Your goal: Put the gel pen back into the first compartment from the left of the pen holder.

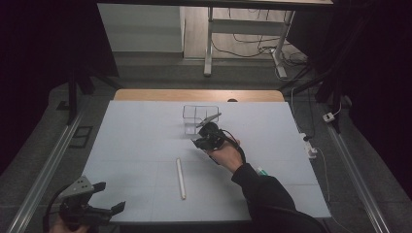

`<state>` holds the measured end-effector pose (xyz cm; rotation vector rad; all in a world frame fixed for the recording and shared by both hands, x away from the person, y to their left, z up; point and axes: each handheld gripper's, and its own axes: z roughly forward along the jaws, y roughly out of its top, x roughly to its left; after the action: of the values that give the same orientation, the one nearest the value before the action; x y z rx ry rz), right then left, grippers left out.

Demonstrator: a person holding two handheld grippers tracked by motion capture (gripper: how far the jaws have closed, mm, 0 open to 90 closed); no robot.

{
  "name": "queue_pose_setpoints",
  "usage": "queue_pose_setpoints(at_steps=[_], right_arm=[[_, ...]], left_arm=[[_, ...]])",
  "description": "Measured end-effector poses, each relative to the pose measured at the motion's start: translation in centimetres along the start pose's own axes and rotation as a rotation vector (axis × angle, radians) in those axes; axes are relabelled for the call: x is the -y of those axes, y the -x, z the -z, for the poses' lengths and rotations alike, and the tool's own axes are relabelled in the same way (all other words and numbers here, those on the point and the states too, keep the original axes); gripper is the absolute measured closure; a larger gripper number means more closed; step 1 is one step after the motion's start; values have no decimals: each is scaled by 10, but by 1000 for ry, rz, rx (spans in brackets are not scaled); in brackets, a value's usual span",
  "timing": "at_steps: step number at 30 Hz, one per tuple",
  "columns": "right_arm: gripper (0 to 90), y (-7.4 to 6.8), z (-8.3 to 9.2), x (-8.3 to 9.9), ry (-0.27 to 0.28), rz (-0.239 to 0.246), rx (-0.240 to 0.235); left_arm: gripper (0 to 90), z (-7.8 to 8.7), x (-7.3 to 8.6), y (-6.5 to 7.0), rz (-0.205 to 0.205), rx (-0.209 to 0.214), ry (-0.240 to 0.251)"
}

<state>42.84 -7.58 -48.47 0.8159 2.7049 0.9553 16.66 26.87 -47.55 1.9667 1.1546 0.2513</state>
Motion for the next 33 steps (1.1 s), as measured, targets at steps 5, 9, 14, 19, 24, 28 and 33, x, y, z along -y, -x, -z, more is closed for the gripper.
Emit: queue_pose_setpoints(at_steps=[5,9,14,19,24,28,33], right_arm=[[804,0,16,-7,66,-2,-10],[804,0,27,-15,139,0,-12],[803,3,43,-25,237,-1,-7],[803,7,50,-32,288,0,0],[803,11,55,-41,338,-1,7],[803,15,56,-48,358,-14,17],[803,19,54,-58,383,-26,29]], left_arm=[[0,0,0,0,2,1,-2],[0,0,0,0,3,1,-2],[0,0,0,0,3,2,-3],[0,0,0,0,3,3,-1],[0,0,0,-1,1,5,-1],[0,0,0,-1,6,6,2],[0,1,0,-1,7,8,5]])
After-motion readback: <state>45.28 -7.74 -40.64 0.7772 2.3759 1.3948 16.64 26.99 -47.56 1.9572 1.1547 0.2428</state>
